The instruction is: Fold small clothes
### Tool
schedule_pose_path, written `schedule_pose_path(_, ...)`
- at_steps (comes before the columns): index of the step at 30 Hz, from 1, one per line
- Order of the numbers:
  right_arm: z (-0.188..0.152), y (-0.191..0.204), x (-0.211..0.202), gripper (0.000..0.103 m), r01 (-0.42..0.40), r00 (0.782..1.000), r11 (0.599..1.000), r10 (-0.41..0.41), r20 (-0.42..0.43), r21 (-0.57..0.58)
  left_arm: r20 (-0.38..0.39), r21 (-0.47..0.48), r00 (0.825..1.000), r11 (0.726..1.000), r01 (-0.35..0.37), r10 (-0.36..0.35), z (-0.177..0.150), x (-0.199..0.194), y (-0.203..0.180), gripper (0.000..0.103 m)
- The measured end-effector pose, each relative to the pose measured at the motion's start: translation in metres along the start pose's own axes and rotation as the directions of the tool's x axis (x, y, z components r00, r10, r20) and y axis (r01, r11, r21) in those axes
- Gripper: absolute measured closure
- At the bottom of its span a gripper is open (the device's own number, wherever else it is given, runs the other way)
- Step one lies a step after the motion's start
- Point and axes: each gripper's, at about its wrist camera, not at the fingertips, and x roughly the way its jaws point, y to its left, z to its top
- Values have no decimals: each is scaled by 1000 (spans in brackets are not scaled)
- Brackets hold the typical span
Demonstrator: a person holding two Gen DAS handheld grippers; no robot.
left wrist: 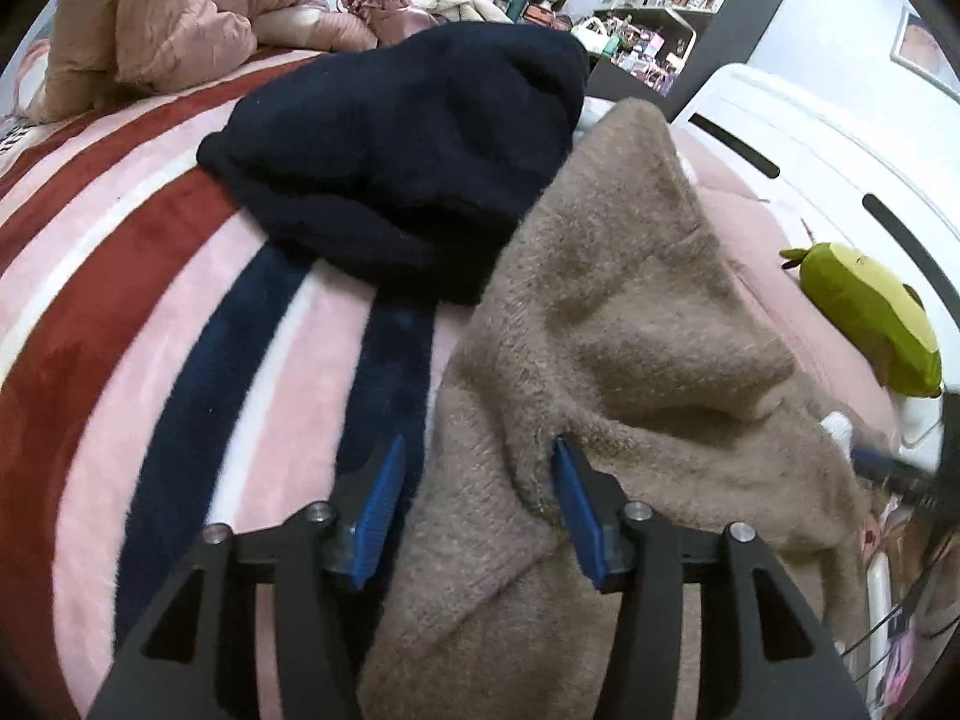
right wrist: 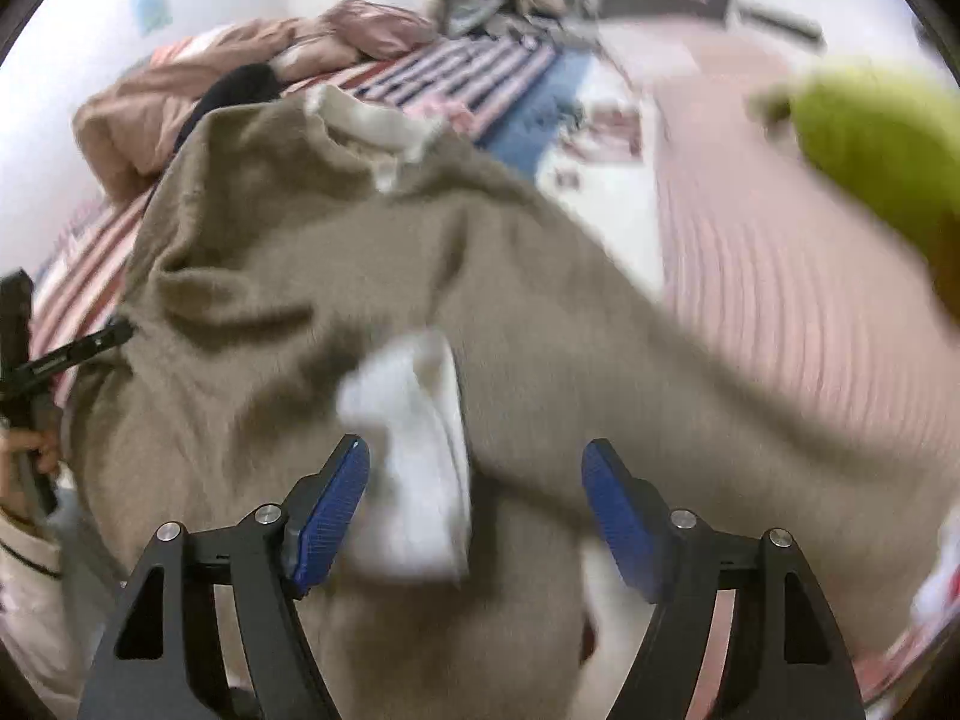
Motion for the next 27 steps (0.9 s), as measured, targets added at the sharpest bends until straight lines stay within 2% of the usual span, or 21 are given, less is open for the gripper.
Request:
schedule_pose_path(1,-7,-6,3,40,-30,1000,999,30,3,30,10,0,1000,1000,-6,6,0,-2,-1,41)
schedule_pose_path(2,-15,-8,4,65,-75,997,995,73,36,60,20,-5,1000,1000,-18,18,1,-4,-2,36)
schedule_pose_path(3,-14,-6,10,79,-125,991,989,121,59,74,24,-14,999,1000,-22,23,1,-6,-2,36)
schedule_pose_path(4,-16,-4,13,91,-166,984,982,159,74,89,25,-24,1000,1000,-13,13,2,-9,-2,36)
schedule_pose_path(5,-20,-2,10,94,-185,980,975,174,96,120,29,-31,1000,1000,0,1,2,-12,-3,36)
schedule_pose_path(8,-34,-2,-9,100,-193,972,963,161,171,189,42,-32,999,999,26,-24,-2,-25,-5,35)
schedule_pose_path(9,-43,-3,-21,101,-176,971,959,132,201,220,46,-29,999,999,28,-26,-4,-29,-6,35)
schedule_pose_path(12,-63,16,-44,102,-51,965,973,-10,262,226,40,-23,998,998,50,-49,-10,-32,-10,35)
schedule_pose_path(13,-73,19,-49,102,-32,967,976,-24,252,217,35,-24,998,998,55,-55,-11,-32,-12,35)
schedule_pose_path(14,-77,18,-46,101,-56,974,973,5,226,223,31,-24,998,998,64,-63,-11,-32,-15,35)
schedule_pose_path(16,-74,9,-39,101,-148,967,952,82,242,269,32,-25,997,997,74,-73,-11,-33,-17,35)
schedule_pose_path(18,-56,2,-25,83,-176,962,946,106,253,272,40,-24,997,997,71,-70,-9,-38,-20,34)
schedule_pose_path(20,-37,4,-6,35,-191,964,949,134,229,251,50,-11,996,997,72,-72,-9,-43,-22,25)
schedule_pose_path(21,-28,6,6,34,-184,971,950,135,199,251,55,0,996,997,75,-75,-10,-46,-23,24)
schedule_pose_path(22,-25,7,13,34,-169,975,952,124,183,257,56,10,995,997,79,-79,-10,-49,-25,23)
schedule_pose_path(23,-22,10,21,41,-169,977,953,127,173,252,57,16,995,996,82,-83,-11,-50,-26,22)
schedule_pose_path(24,-19,15,27,52,-190,974,956,154,168,224,59,27,994,996,87,-88,-12,-51,-28,22)
schedule_pose_path(25,-18,20,30,84,-191,974,961,160,163,198,60,35,994,995,89,-91,-13,-52,-29,21)
schedule_pose_path(27,-19,29,27,94,-156,977,974,128,171,163,61,57,993,994,93,-97,-15,-53,-33,21)
